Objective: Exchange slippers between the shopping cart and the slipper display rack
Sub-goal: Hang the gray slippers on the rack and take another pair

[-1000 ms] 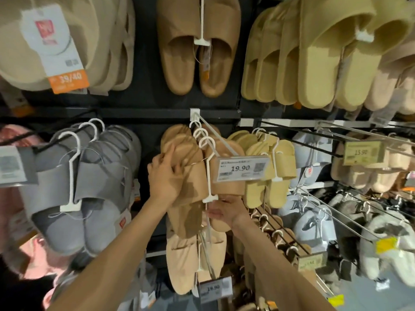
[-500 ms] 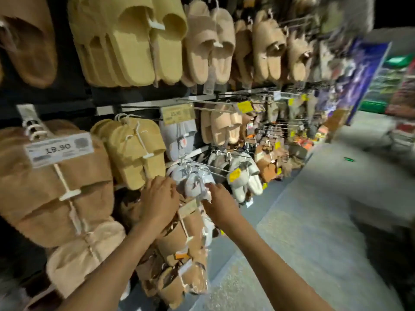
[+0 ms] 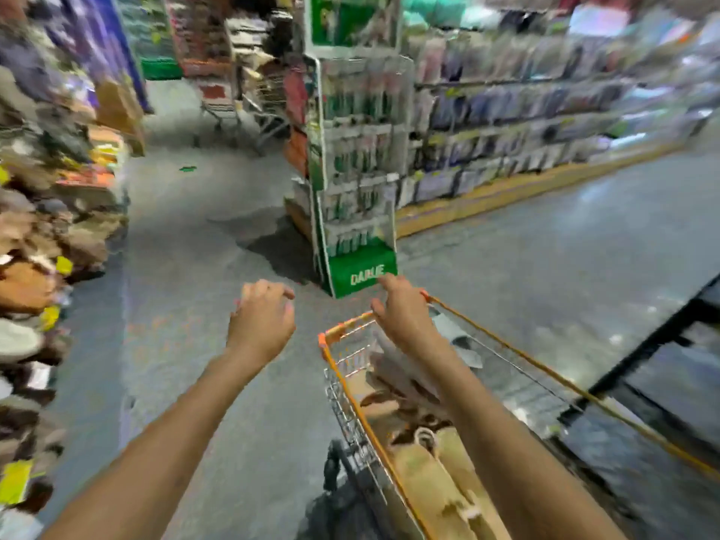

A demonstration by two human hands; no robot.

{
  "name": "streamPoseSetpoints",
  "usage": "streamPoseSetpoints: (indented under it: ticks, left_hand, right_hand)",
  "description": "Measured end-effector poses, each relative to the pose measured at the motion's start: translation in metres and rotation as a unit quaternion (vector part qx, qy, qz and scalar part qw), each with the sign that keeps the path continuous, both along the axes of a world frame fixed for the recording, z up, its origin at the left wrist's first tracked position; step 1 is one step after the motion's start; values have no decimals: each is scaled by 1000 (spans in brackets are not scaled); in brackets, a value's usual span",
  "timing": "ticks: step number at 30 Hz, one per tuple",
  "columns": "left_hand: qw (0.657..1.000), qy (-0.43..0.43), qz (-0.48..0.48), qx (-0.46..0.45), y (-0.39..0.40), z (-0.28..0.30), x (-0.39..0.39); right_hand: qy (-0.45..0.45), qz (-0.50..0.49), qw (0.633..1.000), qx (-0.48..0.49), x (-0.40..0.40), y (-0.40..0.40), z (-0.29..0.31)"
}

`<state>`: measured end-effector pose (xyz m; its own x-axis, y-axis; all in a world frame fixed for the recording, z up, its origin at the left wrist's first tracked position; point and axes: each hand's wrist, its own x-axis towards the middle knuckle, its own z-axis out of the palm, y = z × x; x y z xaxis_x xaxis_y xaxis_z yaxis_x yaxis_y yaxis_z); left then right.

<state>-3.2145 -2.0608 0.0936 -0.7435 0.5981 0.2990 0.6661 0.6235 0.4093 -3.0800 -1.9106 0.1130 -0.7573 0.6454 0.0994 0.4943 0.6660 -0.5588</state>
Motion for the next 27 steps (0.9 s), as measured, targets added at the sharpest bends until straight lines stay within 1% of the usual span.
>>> streamPoseSetpoints:
  ticks: [3, 6, 10, 12, 15, 17, 21, 24, 27]
  left_hand:
    - [994, -36, -103, -11, 60, -4, 9]
    - [983, -37, -177, -31, 99, -11, 16]
    - [960, -39, -271, -60, 143, -28, 16]
    - [949, -46, -300, -82, 160, -37, 22]
    - [925, -60, -352, -129, 179, -55, 33]
    - [914, -63, -374, -142, 194, -68, 34]
    - [909, -85, -374, -164, 228, -85, 23]
    - [914, -97, -350, -179, 248, -88, 10]
    - [915, -118, -324, -207, 274, -95, -6]
  right_hand:
    - [14, -139, 990, -5, 44, 39, 2]
    - [12, -243, 970, -23, 80, 57, -1]
    - [32, -378, 923, -64, 121, 60, -20]
    - [32, -423, 901, -92, 135, 52, -39]
    - [-11, -461, 876, -139, 145, 47, -72]
    - [-20, -484, 859, -169, 143, 51, -90]
    - [-30, -473, 861, -186, 113, 82, -110]
    - [-9, -458, 867, -195, 83, 117, -123]
    - [-11, -457, 861, -224, 59, 152, -136]
